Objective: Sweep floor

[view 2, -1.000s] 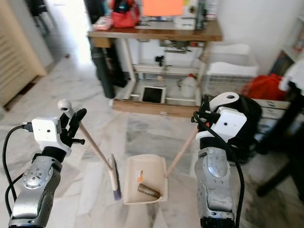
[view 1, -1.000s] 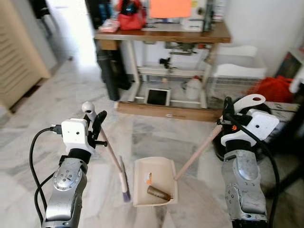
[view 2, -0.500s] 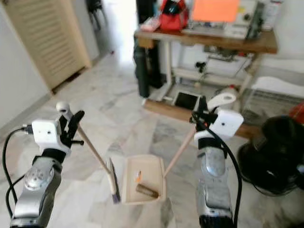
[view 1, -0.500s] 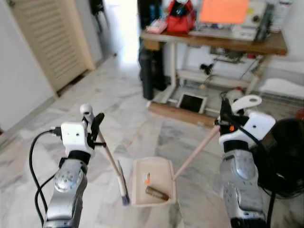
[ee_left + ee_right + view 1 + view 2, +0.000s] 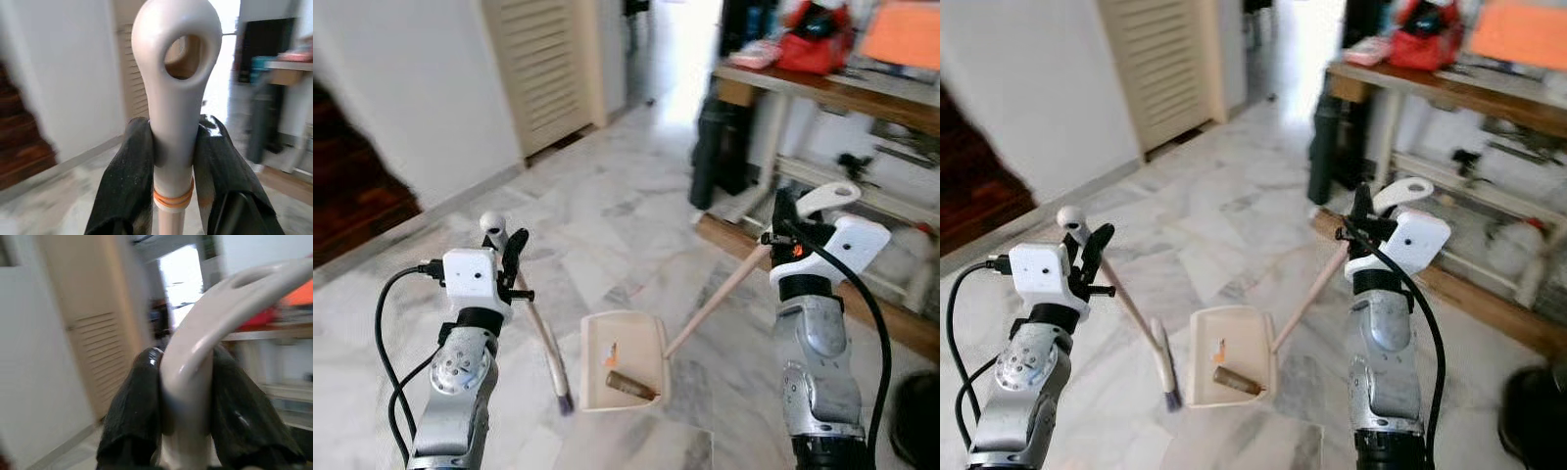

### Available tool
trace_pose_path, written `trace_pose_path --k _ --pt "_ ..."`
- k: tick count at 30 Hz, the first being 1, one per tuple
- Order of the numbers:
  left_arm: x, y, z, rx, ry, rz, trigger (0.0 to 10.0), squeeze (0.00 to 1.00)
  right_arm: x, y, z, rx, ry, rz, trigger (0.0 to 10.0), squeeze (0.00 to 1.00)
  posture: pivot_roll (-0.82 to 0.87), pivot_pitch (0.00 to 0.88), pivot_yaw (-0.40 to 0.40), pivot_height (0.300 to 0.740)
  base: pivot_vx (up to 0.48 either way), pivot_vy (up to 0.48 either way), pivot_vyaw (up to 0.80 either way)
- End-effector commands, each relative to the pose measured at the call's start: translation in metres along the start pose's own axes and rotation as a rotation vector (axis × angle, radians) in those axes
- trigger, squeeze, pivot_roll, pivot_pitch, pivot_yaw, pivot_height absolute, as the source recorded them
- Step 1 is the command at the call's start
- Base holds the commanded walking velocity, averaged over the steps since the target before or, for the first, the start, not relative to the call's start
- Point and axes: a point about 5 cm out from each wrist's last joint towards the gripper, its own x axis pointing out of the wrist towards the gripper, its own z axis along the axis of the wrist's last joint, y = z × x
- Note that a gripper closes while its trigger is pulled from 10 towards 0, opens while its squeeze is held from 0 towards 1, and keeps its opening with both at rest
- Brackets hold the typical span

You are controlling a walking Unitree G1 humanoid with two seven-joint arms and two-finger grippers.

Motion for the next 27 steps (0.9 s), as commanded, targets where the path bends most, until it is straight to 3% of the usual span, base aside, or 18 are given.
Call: trace_pose_path --k 1,9,19,27 --pt "0.003 0.002 0.013 0.034 -0.060 0.011 10.0 0.00 0.004 0.007 0.007 0.030 -0.032 0.021 10.0 0.00 -0.03 0.000 -0.012 0.740 0.000 0.000 0.80" --pt "0.001 0.001 0.013 0.038 -0.059 0.033 10.0 0.00 0.008 0.006 0.011 0.029 -0.034 0.033 10.0 0.00 -0.02 0.000 -0.025 0.740 0.000 0.000 0.80" --pt "-0.004 0.008 0.017 0.075 -0.057 0.049 10.0 0.00 0.005 0.017 0.006 0.072 -0.012 0.057 10.0 0.00 0.02 0.000 -0.011 0.740 0.000 0.000 0.80" --pt "-0.001 0.004 0.018 0.051 -0.055 0.045 10.0 0.00 0.008 0.017 0.004 0.119 -0.002 0.057 10.0 0.00 0.03 0.000 -0.007 0.740 0.000 0.000 0.00"
